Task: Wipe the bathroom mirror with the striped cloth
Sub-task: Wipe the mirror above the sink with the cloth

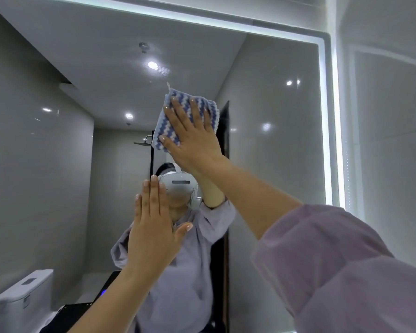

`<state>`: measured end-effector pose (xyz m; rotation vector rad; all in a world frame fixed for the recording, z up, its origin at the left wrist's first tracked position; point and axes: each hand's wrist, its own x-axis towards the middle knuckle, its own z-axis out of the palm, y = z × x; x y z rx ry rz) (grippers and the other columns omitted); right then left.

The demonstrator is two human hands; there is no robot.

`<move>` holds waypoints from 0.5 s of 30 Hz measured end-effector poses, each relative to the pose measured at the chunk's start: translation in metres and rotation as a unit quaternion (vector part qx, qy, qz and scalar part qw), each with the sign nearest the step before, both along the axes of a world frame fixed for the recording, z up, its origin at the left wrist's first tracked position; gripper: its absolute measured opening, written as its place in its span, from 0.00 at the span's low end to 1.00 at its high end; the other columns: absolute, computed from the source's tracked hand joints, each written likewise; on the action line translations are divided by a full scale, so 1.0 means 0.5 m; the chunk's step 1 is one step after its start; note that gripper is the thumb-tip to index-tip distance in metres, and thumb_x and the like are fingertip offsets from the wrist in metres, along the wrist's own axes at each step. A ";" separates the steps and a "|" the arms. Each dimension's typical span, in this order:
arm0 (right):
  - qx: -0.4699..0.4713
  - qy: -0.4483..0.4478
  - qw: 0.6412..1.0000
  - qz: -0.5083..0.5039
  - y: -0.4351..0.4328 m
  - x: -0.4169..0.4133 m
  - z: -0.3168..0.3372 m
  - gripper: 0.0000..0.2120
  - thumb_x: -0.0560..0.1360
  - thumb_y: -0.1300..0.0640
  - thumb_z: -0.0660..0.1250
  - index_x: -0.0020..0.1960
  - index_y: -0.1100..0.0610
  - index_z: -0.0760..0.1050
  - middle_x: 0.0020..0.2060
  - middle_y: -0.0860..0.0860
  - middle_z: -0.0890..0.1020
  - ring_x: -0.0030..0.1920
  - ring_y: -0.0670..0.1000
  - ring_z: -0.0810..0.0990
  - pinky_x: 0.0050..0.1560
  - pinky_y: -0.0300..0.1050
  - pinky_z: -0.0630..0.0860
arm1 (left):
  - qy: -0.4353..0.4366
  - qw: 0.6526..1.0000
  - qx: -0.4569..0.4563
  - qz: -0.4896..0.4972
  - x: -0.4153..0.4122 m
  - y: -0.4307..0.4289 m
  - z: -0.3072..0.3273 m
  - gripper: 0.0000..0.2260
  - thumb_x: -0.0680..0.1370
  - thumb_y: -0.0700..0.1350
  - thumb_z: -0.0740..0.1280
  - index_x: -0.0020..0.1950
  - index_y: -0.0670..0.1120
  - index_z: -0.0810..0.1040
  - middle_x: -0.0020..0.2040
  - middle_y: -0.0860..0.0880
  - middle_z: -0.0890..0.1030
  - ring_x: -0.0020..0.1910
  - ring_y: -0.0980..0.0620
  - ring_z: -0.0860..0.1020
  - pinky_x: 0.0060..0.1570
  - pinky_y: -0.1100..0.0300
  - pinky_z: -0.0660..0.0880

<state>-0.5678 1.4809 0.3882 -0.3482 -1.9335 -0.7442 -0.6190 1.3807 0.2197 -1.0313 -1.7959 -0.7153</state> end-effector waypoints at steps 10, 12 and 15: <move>-0.015 0.033 0.999 -0.014 0.080 0.078 0.060 0.34 0.78 0.34 0.42 0.77 0.47 0.37 0.77 0.48 0.40 0.76 0.55 0.35 0.73 0.57 0.32 | 0.007 1.000 -0.018 0.017 -0.004 0.000 -0.005 0.45 0.69 0.70 0.33 0.73 0.37 0.32 0.74 0.40 0.31 0.74 0.44 0.31 0.72 0.52 0.32; -0.052 0.060 0.997 -0.013 0.121 0.115 0.075 0.33 0.78 0.33 0.42 0.77 0.46 0.37 0.77 0.47 0.40 0.76 0.56 0.36 0.74 0.60 0.35 | 0.011 1.000 -0.017 0.013 -0.006 -0.001 -0.005 0.45 0.69 0.70 0.34 0.73 0.37 0.34 0.75 0.40 0.32 0.74 0.44 0.32 0.73 0.52 0.34; -0.084 0.082 0.993 -0.024 0.179 0.172 0.080 0.34 0.77 0.33 0.43 0.77 0.46 0.38 0.78 0.46 0.41 0.76 0.57 0.37 0.74 0.59 0.35 | 0.015 1.000 -0.017 0.008 -0.007 0.000 -0.005 0.45 0.70 0.69 0.35 0.74 0.37 0.35 0.75 0.40 0.33 0.75 0.44 0.33 0.73 0.52 0.34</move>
